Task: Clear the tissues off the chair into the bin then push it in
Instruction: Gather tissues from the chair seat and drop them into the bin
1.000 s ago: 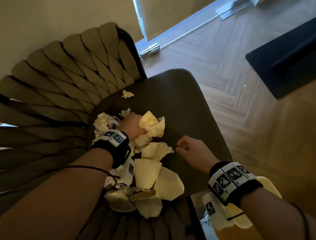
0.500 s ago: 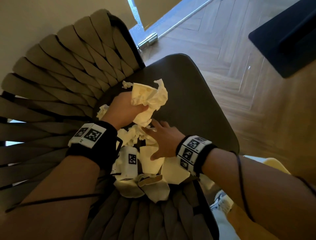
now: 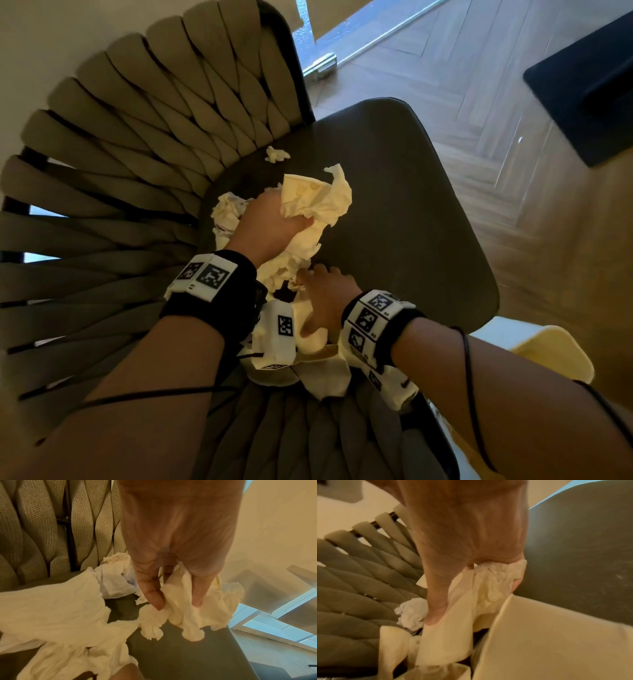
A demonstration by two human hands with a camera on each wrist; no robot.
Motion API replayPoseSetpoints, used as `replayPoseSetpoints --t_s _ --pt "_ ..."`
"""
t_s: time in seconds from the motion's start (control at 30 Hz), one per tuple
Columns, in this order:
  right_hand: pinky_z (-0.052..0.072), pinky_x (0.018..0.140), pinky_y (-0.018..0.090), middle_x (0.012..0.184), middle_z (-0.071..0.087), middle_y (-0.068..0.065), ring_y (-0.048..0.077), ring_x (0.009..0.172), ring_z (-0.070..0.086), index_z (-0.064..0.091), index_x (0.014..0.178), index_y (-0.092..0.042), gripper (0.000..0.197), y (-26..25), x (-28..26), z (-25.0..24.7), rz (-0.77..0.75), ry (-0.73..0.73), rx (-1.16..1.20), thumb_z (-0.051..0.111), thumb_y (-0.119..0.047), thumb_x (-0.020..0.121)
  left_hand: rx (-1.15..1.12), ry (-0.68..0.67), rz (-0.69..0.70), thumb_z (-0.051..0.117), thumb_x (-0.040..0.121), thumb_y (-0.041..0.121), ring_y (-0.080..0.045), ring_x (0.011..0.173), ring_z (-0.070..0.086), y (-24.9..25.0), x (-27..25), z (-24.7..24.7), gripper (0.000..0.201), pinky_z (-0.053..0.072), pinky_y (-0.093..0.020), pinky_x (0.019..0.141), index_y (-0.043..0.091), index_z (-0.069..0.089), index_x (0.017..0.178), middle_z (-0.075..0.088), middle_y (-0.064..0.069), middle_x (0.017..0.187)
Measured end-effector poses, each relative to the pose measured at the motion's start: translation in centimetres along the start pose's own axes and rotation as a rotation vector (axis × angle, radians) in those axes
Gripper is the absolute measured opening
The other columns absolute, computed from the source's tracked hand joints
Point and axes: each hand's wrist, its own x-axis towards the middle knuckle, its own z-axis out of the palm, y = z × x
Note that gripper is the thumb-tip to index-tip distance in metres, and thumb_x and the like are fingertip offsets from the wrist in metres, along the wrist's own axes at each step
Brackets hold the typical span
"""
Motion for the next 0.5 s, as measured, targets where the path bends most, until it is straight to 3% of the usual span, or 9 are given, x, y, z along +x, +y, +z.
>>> replayPoseSetpoints --t_s 0.2,0.43,0.5 --pt "0.043 0.096 0.048 0.136 0.044 0.011 0.035 0.121 0.042 0.025 0.143 -0.023 0.104 0.4 -0.2 0.3 -0.036 0.026 0.050 0.081 -0.049 0.060 -0.009 0.002 -0.002 0.066 0.086 0.025 -0.015 0.093 0.056 -0.6 -0.5 -0.2 0.030 0.042 -0.031 0.081 0.011 0.063 0.112 0.061 -0.001 0.097" --pt "0.044 0.093 0.040 0.129 0.058 0.007 0.028 0.113 0.055 0.038 0.137 -0.023 0.081 1.1 -0.9 -0.7 -0.106 0.096 0.118 0.077 -0.046 0.069 -0.002 0.006 -0.009 0.065 0.087 0.028 -0.012 0.086 0.054 -0.7 -1.0 -0.2 0.015 0.037 -0.021 0.066 0.021 0.058 0.097 0.056 0.010 0.080" --pt "0.047 0.094 0.038 0.129 0.058 0.005 0.025 0.113 0.056 0.040 0.137 -0.023 0.077 1.6 -1.9 -1.4 -0.110 0.129 0.189 0.076 -0.042 0.072 -0.029 0.008 -0.006 0.065 0.086 0.028 -0.012 0.090 0.055 -0.3 -1.3 -0.2 0.022 0.040 -0.024 0.074 0.018 0.061 0.105 0.059 0.007 0.088"
